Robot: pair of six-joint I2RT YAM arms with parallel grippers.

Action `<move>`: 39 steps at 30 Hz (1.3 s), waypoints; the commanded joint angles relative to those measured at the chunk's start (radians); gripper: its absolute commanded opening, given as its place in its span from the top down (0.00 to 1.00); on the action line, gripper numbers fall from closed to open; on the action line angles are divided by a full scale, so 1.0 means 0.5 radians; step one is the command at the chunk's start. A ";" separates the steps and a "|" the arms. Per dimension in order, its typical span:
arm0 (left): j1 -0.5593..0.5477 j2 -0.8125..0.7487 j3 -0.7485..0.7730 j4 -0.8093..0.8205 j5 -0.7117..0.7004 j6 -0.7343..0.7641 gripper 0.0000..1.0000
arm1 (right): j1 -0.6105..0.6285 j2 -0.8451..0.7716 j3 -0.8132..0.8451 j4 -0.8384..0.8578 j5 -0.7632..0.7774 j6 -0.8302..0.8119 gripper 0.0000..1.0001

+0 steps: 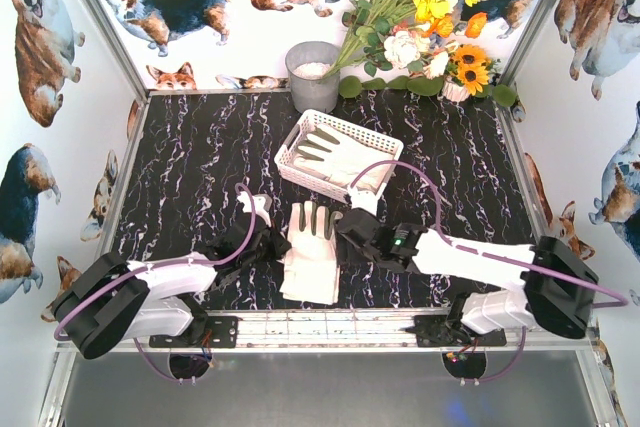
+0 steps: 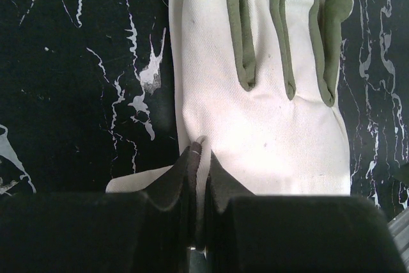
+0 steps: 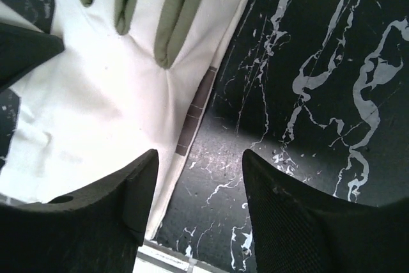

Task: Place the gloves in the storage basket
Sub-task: Pair the glove with the glove.

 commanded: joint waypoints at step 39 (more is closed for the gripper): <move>0.023 -0.120 -0.025 -0.182 -0.022 -0.053 1.00 | -0.001 0.197 0.012 0.291 -0.460 0.140 1.00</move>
